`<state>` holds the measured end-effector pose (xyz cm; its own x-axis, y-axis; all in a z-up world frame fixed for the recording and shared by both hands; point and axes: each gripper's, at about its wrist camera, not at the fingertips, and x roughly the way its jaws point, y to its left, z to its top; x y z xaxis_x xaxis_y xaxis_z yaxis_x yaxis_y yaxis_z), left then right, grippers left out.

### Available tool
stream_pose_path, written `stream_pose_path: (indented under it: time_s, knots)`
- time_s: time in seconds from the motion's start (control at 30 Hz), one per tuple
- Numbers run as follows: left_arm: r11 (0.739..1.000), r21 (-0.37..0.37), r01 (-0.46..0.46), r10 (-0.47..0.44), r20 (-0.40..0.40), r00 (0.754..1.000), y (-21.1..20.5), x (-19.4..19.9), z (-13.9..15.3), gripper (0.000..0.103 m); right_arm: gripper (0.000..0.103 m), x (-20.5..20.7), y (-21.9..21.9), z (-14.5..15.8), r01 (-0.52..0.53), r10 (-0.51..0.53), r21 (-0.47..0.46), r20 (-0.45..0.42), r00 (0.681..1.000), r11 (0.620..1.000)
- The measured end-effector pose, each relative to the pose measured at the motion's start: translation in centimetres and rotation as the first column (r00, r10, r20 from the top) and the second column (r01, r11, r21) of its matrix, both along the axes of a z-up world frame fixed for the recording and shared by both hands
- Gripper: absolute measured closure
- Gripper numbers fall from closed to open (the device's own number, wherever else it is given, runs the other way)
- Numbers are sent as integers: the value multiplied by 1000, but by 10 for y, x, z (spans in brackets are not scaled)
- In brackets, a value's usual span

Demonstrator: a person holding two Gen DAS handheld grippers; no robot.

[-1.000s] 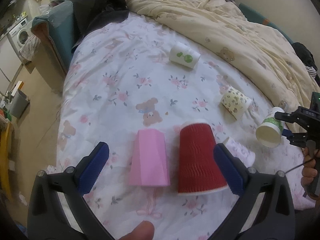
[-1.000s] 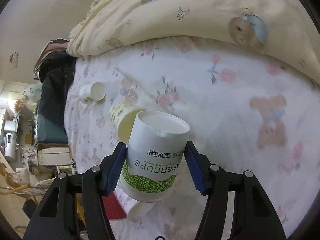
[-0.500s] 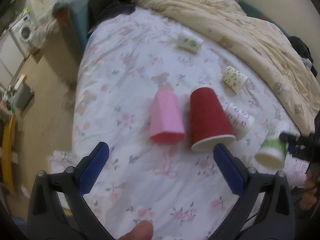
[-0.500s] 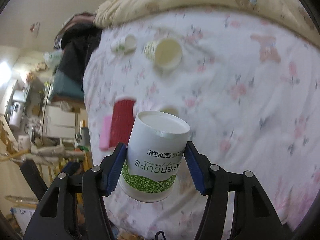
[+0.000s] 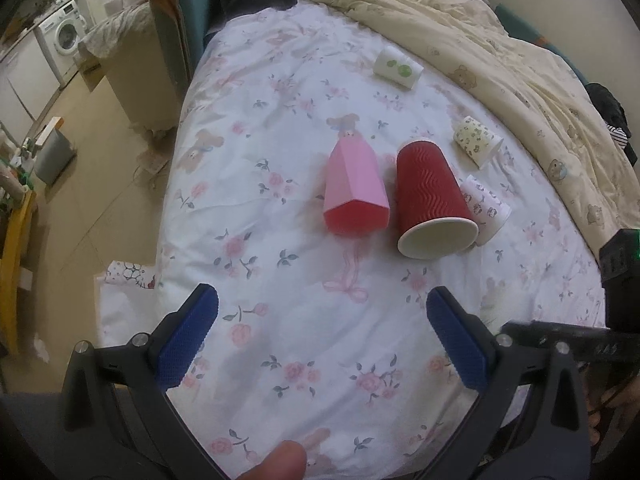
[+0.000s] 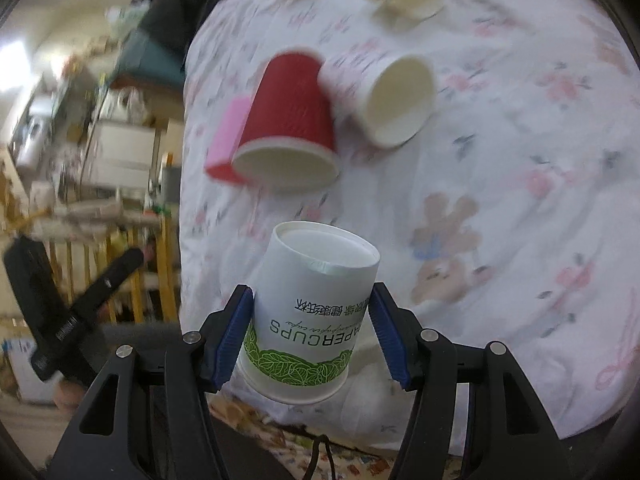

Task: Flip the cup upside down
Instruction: 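Lift the white cup with the right gripper and turn it upright, then set the white cup on the sheet and open the right gripper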

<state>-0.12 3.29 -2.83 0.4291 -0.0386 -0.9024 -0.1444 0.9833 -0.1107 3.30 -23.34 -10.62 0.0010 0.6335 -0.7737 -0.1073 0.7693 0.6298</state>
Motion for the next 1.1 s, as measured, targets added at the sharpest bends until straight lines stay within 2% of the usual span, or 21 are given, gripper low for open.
stream_pose_path:
  time_s: [0.3,0.47,0.73,0.8,0.83,0.87,1.1]
  knots:
    - [999,-37,-12,11,-21,1000,-4,5,-8,0,40,7,42,-21,-127,127,-95,-5,992,987]
    - [1000,-19,-12,12,-19,1000,-9,10,-10,0,39,9,44,-26,-122,122,-96,-15,992,988]
    - [998,-55,-17,15,-29,999,-11,14,-14,0,36,11,45,-29,-93,92,-98,-18,996,991]
    - [999,-49,-9,8,-29,1000,-14,15,-14,0,24,12,42,-27,-72,71,-96,-18,997,993]
    - [999,-49,-7,5,-29,1000,-14,15,-15,0,12,12,41,-26,-58,57,-90,-17,998,994]
    - [999,-50,-5,4,-29,1000,-14,14,-15,0,5,13,40,-25,-50,49,-88,-11,999,995]
    - [998,-58,-26,25,-24,999,-9,13,-16,0,5,12,21,-4,19,-18,-37,28,999,999]
